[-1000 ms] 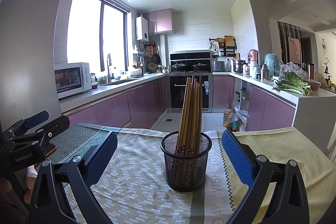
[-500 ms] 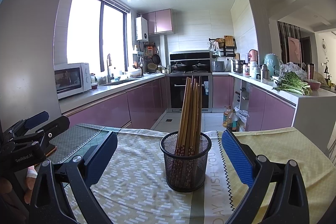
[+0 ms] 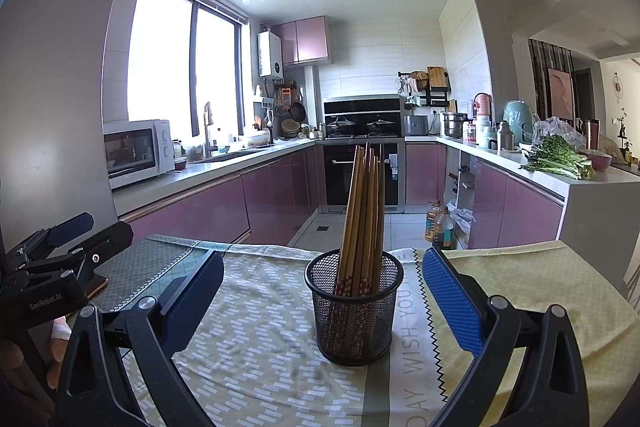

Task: Organize utensils

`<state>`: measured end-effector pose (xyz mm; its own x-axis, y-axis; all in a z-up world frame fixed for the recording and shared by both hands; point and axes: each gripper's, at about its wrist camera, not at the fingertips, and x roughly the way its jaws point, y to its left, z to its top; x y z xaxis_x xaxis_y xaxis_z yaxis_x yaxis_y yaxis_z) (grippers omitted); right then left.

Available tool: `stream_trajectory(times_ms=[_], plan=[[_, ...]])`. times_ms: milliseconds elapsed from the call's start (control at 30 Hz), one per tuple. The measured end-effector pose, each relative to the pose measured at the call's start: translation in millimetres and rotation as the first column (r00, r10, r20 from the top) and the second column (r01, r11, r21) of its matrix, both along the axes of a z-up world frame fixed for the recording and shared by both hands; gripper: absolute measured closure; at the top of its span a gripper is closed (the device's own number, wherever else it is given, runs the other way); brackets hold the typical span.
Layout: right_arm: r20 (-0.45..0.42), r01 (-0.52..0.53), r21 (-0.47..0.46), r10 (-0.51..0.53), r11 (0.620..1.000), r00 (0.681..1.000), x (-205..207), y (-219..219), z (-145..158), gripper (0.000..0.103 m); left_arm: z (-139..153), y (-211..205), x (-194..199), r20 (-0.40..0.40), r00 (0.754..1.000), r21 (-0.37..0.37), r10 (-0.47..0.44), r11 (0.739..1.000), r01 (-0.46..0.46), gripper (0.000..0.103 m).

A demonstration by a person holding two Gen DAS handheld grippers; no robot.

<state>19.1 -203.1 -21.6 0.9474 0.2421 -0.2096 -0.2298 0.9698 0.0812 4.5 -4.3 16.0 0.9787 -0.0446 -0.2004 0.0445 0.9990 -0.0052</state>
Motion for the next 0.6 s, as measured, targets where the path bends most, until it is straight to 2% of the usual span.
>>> stream_trajectory(times_ms=[500, 600], plan=[[-0.006, 0.007, 0.004, -0.007, 1.0, 1.0, 1.2, -2.1, -1.6, 0.007, -5.2, -5.7, -3.4, 0.016, 1.0, 0.023, 0.008, 1.0, -0.008, 0.006], [-0.018, 0.013, 0.008, -0.013, 1.0, 1.0, 3.1, -5.0, -4.3, 0.007, -6.2, -6.6, -0.7, -0.001, 1.0, 0.028, 0.001, 1.0, -0.001, 0.006]])
